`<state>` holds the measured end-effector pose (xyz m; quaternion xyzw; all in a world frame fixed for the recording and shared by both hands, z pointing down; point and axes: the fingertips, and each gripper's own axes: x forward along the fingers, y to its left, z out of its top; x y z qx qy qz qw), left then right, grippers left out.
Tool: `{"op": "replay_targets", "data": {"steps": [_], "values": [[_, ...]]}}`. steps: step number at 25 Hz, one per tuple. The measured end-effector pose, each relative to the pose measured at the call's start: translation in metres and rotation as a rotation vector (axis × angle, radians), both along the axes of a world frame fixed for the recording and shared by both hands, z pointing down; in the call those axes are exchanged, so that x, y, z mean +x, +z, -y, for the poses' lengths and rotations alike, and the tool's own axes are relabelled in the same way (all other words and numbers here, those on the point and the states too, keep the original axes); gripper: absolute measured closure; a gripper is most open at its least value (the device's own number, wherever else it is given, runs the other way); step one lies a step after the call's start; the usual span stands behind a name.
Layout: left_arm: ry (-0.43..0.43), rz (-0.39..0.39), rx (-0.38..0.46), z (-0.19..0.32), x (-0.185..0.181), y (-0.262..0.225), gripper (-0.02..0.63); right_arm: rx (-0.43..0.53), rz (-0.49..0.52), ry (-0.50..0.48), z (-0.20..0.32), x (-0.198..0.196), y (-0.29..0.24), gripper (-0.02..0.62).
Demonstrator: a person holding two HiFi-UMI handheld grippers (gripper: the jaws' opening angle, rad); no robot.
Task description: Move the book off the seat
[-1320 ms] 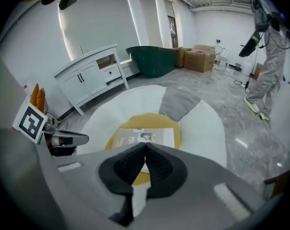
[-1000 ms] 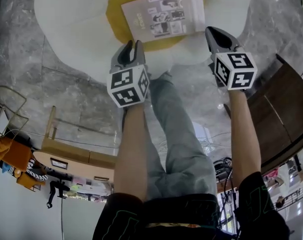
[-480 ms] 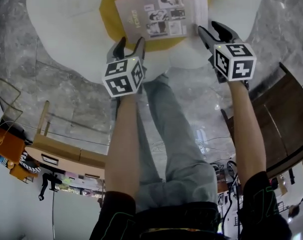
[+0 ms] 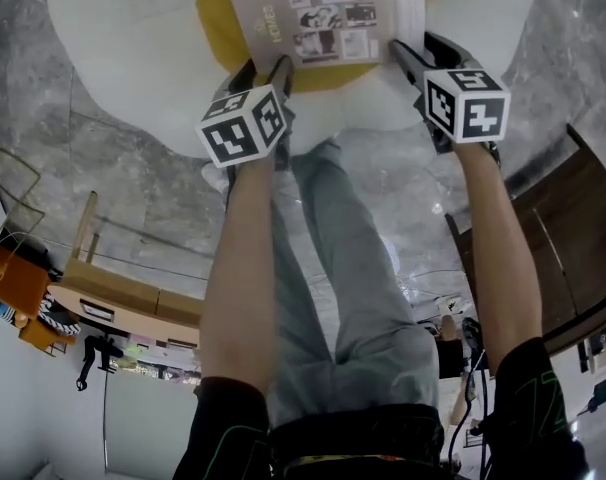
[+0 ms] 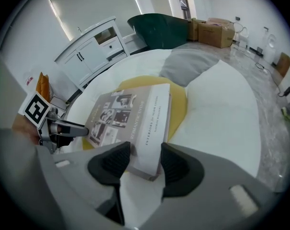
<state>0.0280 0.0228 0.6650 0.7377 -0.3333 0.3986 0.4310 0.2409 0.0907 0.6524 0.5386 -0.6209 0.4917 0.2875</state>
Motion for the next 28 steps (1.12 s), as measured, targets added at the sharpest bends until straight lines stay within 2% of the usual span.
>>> {"op": "replay_targets", "data": {"steps": [4,8,14,24,28], "values": [[0.016,-0.004,0.011,0.005,-0.017,-0.021,0.380,0.002,-0.006,0.027,0.009,-0.017,-0.022,0.405],[-0.009,0.008,0.007,0.002,-0.025,-0.028,0.380,0.005,-0.010,0.006,0.012,-0.022,-0.029,0.405],[-0.040,0.017,0.042,0.007,-0.068,-0.055,0.380,0.025,-0.008,-0.022,0.022,-0.063,-0.051,0.405],[-0.156,0.030,0.129,0.007,-0.126,-0.106,0.382,0.096,0.007,-0.117,0.047,-0.115,-0.094,0.405],[-0.241,0.052,0.158,-0.002,-0.110,-0.117,0.382,0.125,0.017,-0.190,0.056,-0.097,-0.102,0.405]]}}
